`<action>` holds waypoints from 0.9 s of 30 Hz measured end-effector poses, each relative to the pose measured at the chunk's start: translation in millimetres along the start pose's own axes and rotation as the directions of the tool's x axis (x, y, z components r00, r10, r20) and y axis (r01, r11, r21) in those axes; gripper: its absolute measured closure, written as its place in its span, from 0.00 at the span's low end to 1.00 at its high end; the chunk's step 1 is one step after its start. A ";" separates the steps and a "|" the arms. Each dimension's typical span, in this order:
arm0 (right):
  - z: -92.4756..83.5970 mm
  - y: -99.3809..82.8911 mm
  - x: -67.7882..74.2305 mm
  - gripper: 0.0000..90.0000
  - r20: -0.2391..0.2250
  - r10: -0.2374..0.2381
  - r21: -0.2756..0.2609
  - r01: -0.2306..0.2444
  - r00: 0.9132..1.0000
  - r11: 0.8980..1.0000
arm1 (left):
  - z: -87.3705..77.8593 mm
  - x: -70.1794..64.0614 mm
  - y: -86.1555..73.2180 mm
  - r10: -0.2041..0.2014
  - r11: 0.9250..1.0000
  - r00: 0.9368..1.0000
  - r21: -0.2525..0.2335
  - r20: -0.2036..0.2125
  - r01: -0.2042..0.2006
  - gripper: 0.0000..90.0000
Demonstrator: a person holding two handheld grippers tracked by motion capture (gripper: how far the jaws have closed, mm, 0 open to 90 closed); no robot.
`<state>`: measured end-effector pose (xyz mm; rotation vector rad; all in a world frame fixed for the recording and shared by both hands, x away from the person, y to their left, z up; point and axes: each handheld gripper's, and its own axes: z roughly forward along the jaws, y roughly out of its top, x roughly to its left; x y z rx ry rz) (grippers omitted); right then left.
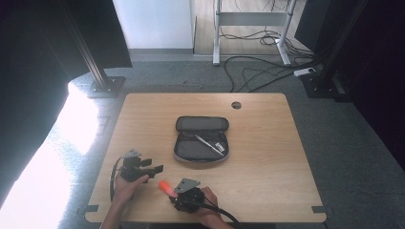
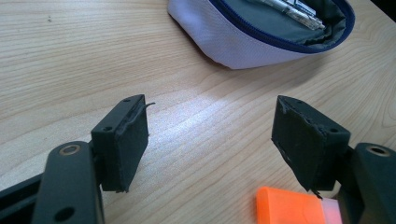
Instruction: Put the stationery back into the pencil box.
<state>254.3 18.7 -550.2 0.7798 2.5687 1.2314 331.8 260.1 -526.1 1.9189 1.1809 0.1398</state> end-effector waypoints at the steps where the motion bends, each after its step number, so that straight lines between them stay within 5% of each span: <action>1: 0.0 0.0 0.0 0.69 0.000 0.000 0.000 0.000 1.000 1.000 | 0.0 0.0 0.0 0.000 1.000 1.000 0.000 0.000 0.000 0.31; 4: -0.6 -0.7 1.3 0.72 0.029 -0.018 0.002 0.018 0.999 1.000 | 0.4 -0.3 0.0 0.001 1.000 1.000 0.002 -0.001 -0.001 0.31; 27: -20.2 4.9 -10.8 0.73 0.010 -0.003 -0.066 0.004 1.000 0.998 | 0.7 0.4 0.0 0.000 1.000 1.000 0.002 -0.004 0.000 0.31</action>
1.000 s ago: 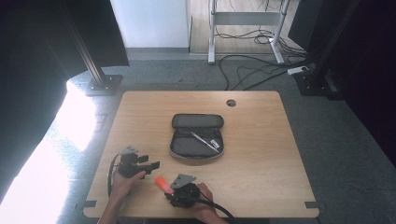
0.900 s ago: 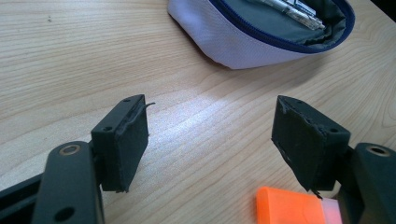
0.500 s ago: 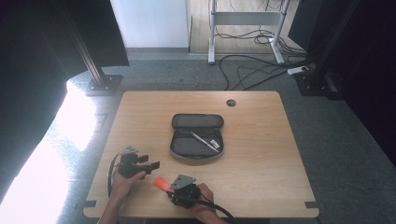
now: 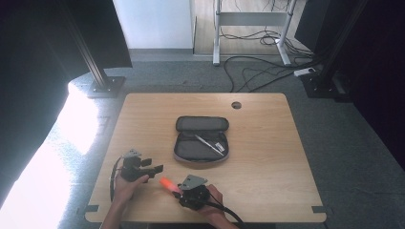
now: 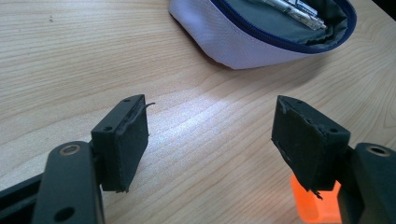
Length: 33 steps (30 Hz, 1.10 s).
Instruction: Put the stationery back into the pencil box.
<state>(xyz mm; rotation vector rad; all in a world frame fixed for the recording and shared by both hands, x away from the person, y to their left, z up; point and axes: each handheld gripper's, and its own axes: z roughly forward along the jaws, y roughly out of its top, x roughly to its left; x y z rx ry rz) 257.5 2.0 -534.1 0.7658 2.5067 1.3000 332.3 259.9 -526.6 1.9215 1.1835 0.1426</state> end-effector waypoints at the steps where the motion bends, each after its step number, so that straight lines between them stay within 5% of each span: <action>1: -2.0 0.9 -0.9 0.73 0.001 -0.002 -0.005 0.002 1.000 1.000 | 0.2 0.0 -0.1 0.000 1.000 1.000 0.001 -0.001 0.000 0.31; 33: -23.5 6.8 -24.0 0.73 0.042 0.030 -0.063 -0.027 0.999 0.998 | 1.0 -0.5 0.1 0.003 1.000 1.000 0.006 -0.002 -0.003 0.31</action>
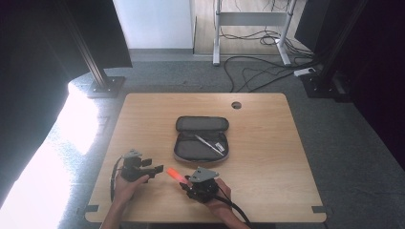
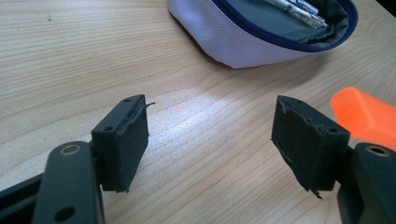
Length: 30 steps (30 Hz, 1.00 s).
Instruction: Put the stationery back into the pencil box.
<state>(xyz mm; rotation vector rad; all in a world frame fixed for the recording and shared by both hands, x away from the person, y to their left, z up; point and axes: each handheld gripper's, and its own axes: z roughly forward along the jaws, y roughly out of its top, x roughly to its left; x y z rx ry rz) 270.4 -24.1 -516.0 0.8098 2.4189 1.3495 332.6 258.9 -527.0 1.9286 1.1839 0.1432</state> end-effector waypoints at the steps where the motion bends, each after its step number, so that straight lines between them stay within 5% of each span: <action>1: 0.0 0.0 0.0 0.73 0.000 0.000 0.000 0.000 1.000 1.000 | 0.0 0.0 0.0 0.000 1.000 1.000 0.000 0.000 0.000 0.31; 30: -13.4 7.3 -30.6 0.73 0.044 0.031 -0.056 -0.029 0.999 0.998 | 1.6 0.1 -0.1 0.002 1.000 1.000 0.010 0.003 -0.002 0.31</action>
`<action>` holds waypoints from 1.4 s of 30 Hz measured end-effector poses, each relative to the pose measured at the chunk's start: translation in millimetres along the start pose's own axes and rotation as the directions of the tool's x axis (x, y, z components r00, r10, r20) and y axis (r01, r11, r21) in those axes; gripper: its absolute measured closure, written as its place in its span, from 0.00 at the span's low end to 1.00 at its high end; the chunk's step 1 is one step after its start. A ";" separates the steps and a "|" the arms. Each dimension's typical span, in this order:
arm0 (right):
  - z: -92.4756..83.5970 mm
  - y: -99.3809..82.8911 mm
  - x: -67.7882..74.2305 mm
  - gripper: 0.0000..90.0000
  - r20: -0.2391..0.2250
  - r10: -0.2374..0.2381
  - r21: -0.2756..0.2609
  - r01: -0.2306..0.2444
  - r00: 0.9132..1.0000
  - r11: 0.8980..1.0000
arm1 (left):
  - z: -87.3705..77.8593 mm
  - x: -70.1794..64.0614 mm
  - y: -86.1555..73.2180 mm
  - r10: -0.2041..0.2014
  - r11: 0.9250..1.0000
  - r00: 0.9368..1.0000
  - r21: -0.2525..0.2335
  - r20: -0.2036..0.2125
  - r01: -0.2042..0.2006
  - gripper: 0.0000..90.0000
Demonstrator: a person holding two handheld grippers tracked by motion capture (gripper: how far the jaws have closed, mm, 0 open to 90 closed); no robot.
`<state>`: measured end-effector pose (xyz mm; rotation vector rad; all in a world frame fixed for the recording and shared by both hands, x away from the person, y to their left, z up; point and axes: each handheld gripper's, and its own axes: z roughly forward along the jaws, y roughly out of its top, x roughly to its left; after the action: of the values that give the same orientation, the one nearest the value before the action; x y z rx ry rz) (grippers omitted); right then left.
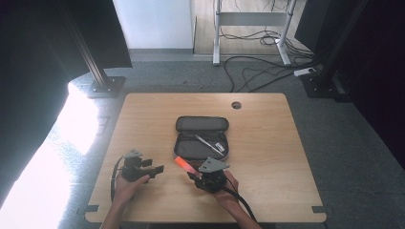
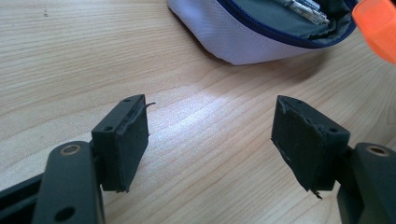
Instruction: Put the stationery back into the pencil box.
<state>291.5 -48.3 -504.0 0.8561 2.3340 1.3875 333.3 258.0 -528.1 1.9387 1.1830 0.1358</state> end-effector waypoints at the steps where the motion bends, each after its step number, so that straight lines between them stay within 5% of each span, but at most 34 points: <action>1: -0.2 0.5 -0.6 0.73 0.000 0.000 -0.001 0.000 1.000 1.000 | 0.0 0.0 0.0 0.000 1.000 1.000 0.000 0.000 0.000 0.31; 42: 7.0 14.3 -46.2 0.73 0.014 0.039 -0.029 -0.039 0.999 0.999 | 0.6 1.0 -0.5 -0.003 1.000 1.000 0.006 0.002 0.003 0.31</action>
<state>336.0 -67.1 -497.3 0.9050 2.2927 1.4222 333.8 258.5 -529.2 1.9423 1.1861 0.1293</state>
